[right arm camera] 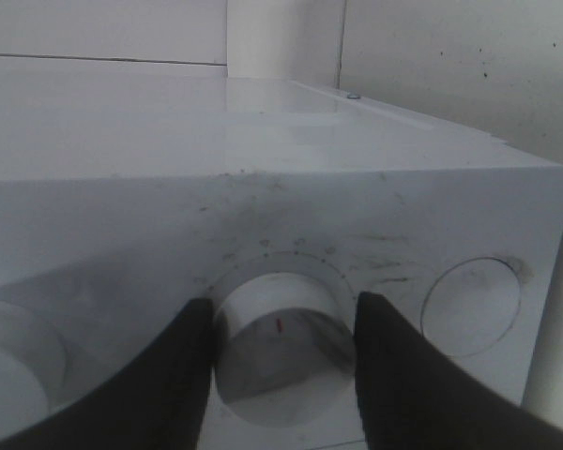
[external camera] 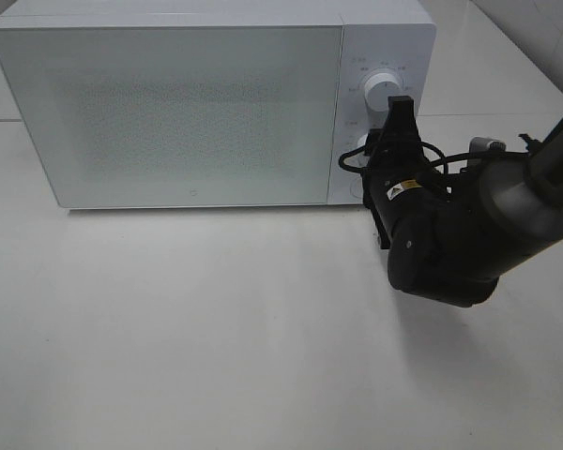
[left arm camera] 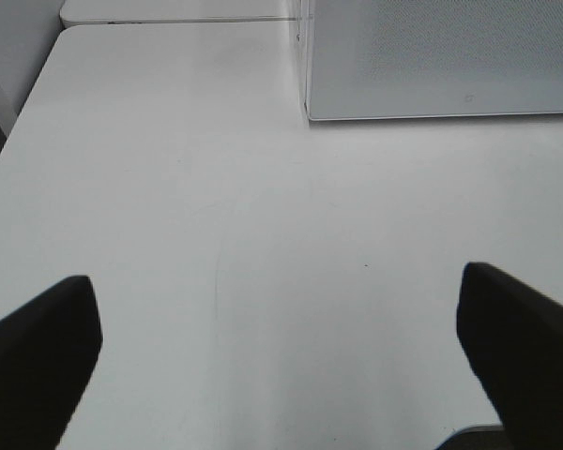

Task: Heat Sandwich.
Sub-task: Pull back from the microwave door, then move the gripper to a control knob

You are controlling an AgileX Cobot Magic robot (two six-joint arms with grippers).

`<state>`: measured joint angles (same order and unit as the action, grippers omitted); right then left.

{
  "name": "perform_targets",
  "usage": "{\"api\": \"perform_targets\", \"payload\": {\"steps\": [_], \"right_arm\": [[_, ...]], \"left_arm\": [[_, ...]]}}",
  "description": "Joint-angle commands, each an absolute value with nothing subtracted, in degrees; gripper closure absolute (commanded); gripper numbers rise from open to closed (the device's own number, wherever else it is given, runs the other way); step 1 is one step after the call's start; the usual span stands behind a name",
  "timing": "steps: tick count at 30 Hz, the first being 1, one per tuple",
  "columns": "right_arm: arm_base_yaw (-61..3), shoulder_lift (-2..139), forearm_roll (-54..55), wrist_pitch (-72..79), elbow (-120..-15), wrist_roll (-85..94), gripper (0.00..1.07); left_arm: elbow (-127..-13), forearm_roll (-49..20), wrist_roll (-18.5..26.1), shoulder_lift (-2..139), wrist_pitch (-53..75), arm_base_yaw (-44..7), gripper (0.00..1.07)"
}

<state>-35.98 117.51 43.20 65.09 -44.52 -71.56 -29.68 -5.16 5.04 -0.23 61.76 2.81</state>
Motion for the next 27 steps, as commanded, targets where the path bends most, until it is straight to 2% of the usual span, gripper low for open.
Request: {"api": "perform_targets", "payload": {"steps": [1,9,27], "right_arm": [[-35.41,116.54,46.64,70.65,-45.21,-74.77,0.96],[-35.41,116.54,47.21,70.36,-45.21,-80.16,0.95],[-35.41,116.54,46.58,70.24,-45.21,-77.64,0.91]], "left_arm": [[-29.62,-5.44,4.81,-1.32,61.13,2.92,0.09],[-29.62,-5.44,4.81,-1.32,61.13,2.92,0.09],[-29.62,-5.44,4.81,-1.32,61.13,2.92,0.09]]}}
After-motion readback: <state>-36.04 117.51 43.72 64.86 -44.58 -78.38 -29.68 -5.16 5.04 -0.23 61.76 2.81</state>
